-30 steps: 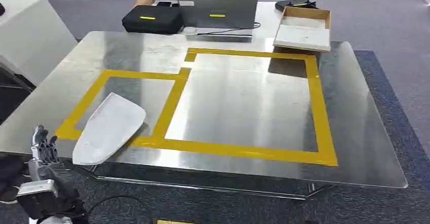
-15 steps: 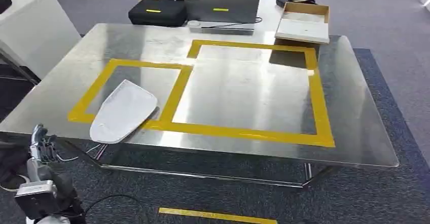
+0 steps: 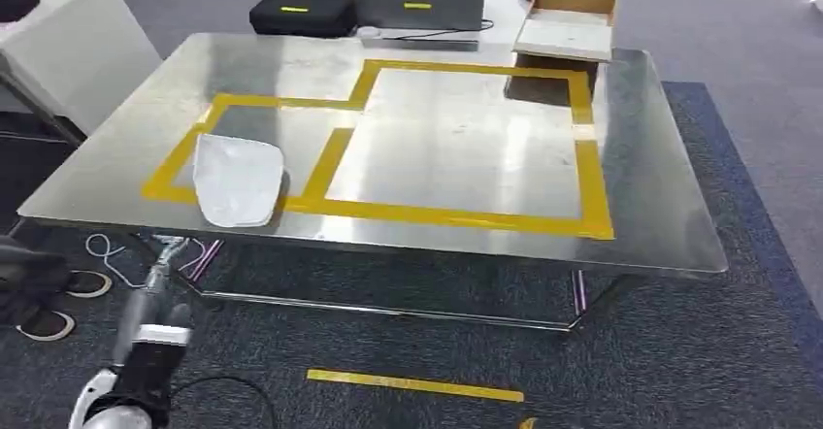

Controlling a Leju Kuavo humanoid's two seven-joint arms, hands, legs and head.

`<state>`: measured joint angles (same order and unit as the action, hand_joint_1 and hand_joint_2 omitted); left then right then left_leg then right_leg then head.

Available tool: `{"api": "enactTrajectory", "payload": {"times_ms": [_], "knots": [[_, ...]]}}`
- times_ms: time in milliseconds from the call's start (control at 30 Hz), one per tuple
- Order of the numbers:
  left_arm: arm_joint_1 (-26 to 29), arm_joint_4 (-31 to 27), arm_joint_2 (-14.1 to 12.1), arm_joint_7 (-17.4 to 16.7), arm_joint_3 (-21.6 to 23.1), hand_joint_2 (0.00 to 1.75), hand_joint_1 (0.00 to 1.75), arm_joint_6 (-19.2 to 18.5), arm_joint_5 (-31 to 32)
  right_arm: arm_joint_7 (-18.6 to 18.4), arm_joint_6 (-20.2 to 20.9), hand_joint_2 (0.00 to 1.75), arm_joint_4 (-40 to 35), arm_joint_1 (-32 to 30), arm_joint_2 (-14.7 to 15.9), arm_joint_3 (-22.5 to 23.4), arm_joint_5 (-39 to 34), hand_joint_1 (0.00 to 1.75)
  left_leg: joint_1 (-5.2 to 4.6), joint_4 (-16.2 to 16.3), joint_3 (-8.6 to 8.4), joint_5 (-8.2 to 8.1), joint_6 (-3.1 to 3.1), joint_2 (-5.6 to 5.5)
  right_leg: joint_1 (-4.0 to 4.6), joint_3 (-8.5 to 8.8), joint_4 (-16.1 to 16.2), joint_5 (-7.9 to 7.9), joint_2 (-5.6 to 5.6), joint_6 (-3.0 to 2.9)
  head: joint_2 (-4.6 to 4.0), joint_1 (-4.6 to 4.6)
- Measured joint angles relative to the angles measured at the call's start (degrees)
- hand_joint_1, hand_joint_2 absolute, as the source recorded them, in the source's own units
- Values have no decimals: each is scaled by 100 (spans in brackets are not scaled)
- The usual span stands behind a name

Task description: Take the parts from the cabinet and place them on the table.

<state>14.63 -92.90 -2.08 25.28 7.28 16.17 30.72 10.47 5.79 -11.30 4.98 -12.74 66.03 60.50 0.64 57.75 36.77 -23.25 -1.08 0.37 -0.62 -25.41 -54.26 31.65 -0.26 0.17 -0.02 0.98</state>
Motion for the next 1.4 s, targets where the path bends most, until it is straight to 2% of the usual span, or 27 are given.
{"api": "enactTrajectory", "payload": {"times_ms": [33, 100, 133, 167, 233, 300, 333, 367, 467, 500, 533, 600, 633, 667, 700, 767, 800, 867, 967, 1000, 1067, 1133, 1167, 1233, 1300, 1333, 1400], "knots": [[-33, 241, -151, -166, 107, 0, 0, 11, 168, -13, 15, 0, 0, 1, 0, 2, 20, 0, 0, 217, 47, -354, -22, -5, 4, -65, -1, -63, 2, -63, 0, 17], [-145, 769, -390, -321, 301, 0, 0, 74, 312, -28, 22, 0, 0, -4, 0, 2, 46, 0, 0, 1061, 193, -1075, -58, -8, 35, -232, -14, -201, -3, -93, 0, 41], [-183, 955, -471, -331, 376, 0, 0, 87, 333, -31, 24, 0, 0, -5, 0, 2, 50, 0, 0, 1441, 228, -1239, -60, -9, 54, -300, -28, -265, -3, -105, 0, 46], [-243, 1132, -520, -400, 441, 0, 0, 101, 340, -33, 26, 0, 0, -3, 0, 2, 57, 0, -2, 1676, 204, -1210, -49, -9, 71, -361, -49, -330, -5, -110, 0, 44], [-439, 1692, -548, -351, 511, 0, 0, 204, 182, -31, 26, 0, 0, -1, 0, 2, 68, 0, -11, 1432, -112, -792, 8, -10, 112, -584, -111, -457, -12, -109, 0, 48], [-675, 2328, -502, -58, 500, 0, 0, 322, -150, -28, 26, 0, 2, 2, -2, 2, 68, 0, -49, 436, -791, -584, 120, -21, 130, -729, -167, -542, -11, -90, 0, 46], [-793, 2625, -482, 98, 474, 0, 0, 361, -281, -26, 26, 0, 4, 1, -15, 2, 68, 0, -89, -25, -1067, -731, 175, -22, 151, -787, -199, -575, -9, -67, 0, 48], [-906, 2950, -436, 258, 430, 0, 0, 363, -389, -26, 26, 0, 4, 2, -15, 2, 65, 0, -88, -241, -1168, -773, 184, -21, 151, -825, -220, -620, -17, -39, 0, 37], [-1203, 3972, -273, 468, 216, 0, 0, 321, -650, -48, 26, 0, 7, -5, -15, 9, 63, 0, -119, -273, -1044, -675, 252, -20, 123, -887, -213, -772, -24, 75, 0, 39], [-1317, 4326, -213, 446, 163, 0, 0, 367, -604, -63, 24, 0, 4, -16, -15, 13, 68, 0, -75, -307, -991, -587, 284, 26, 109, -933, -277, -668, 6, 101, 0, 57], [-1442, 4770, -189, 362, 122, 0, 0, 380, -547, -79, 26, 0, 7, -20, -15, 17, 76, 0, -75, -309, -898, -529, 329, 19, 108, -1034, -450, -345, 16, 141, 0, 39], [-1580, 5495, -130, 248, 18, 0, 0, 289, -578, -85, 26, 0, 7, -13, -15, 22, 92, 0, -78, -300, -727, -392, 348, 32, 77, -1260, -1238, 361, 16, 196, 0, -2], [-1602, 5804, -102, 219, -73, 0, 0, 245, -630, -85, 26, 0, 7, -11, -15, 22, 103, 0, -80, -290, -625, -320, 343, 44, 68, -1342, -1644, 559, 15, 218, 0, 2], [-1616, 6100, -74, 219, -155, 0, 0, 225, -667, -85, 26, 0, 7, -16, -15, 22, 107, 0, -79, -271, -510, -242, 335, 60, 61, -1359, -1950, 547, 14, 238, 0, 0], [-1623, 6312, -63, 221, -198, 0, 0, 223, -674, -85, 24, 0, 7, -22, -13, 24, 109, 0, -78, -251, -412, -184, 329, 71, 53, -1280, -1999, 379, 14, 246, 0, 2], [-1668, 6681, -25, 140, -296, 0, 0, 142, -788, -85, 15, 0, 7, -29, -13, 31, 122, 0, -72, -190, -204, -73, 300, 68, 40, -796, -1492, -106, 14, 248, 0, 2], [-1703, 6869, -17, -15, -377, 0, 0, 81, -891, -79, 15, 0, 7, -17, -13, 33, 129, 0, -69, -152, -123, -29, 278, 59, 39, -436, -1003, -183, 16, 236, 0, -2], [-1694, 7153, 14, -225, -624, 0, 0, -143, -1278, -57, 15, 0, 7, 17, -15, 33, 133, 0, -100, -63, -43, 39, 215, 57, 51, 294, 27, 103, 28, 188, 2, -7], [-1606, 7524, 101, -448, -1223, 0, 0, -459, -2089, -83, 11, 0, 11, -11, -22, 31, 140, 0, -83, -83, -15, 225, 132, 64, 80, 138, 32, 87, 27, 74, 0, -7], [-1579, 7606, 119, -539, -1389, 0, 0, -459, -2231, -105, 11, 0, 29, -22, -48, 33, 153, 0, -71, -65, 35, 199, 102, 44, 36, 87, 51, 21, -1, 12, 0, -29], [-1521, 7756, 178, -872, -1686, 0, 0, -455, -2232, -142, 26, 0, 28, -23, -52, 35, 197, 0, -49, 383, 160, -499, 31, 19, 48, -60, 39, -104, -33, -102, 0, 19], [-1525, 7874, 224, -1452, -1771, 0, 0, -468, -2016, -186, 92, 0, 28, -20, -52, 24, 295, 0, -35, 1253, 287, -1110, -17, 18, 60, -202, 22, -217, -60, -109, 2, 26], [-1521, 7911, 237, -1681, -1773, 0, 0, -481, -1908, -201, 118, 0, 28, -19, -52, 11, 323, 0, -29, 1515, 296, -1187, -26, 18, 62, -261, 4, -253, -70, -109, 0, 26], [-1494, 7977, 320, -1962, -1771, 0, 0, -483, -1758, -249, 161, 0, 28, -11, -52, -7, 347, 0, -13, 1657, 101, -898, -34, 17, 63, -453, -99, -369, -82, -97, 0, 31], [-1491, 7990, 362, -2012, -1771, 0, 0, -457, -1747, -275, 170, 0, 28, -15, -57, -7, 341, 0, 0, 1044, -372, -533, -21, 17, 58, -655, -194, -438, -81, -64, 0, 31], [-1498, 7994, 387, -2031, -1771, 0, 0, -441, -1747, -326, 187, 0, 28, -9, -59, -7, 334, 0, 9, 476, -753, -523, -12, 12, 58, -752, -260, -471, -78, -32, 0, 35], [-1534, 8020, 436, -2075, -1791, 0, 0, -439, -1748, -458, 231, 0, 28, -1, -61, -7, 332, 0, -31, -70, -1015, -782, 62, -8, 86, -866, -317, -533, -86, 33, 2, 26]]}}
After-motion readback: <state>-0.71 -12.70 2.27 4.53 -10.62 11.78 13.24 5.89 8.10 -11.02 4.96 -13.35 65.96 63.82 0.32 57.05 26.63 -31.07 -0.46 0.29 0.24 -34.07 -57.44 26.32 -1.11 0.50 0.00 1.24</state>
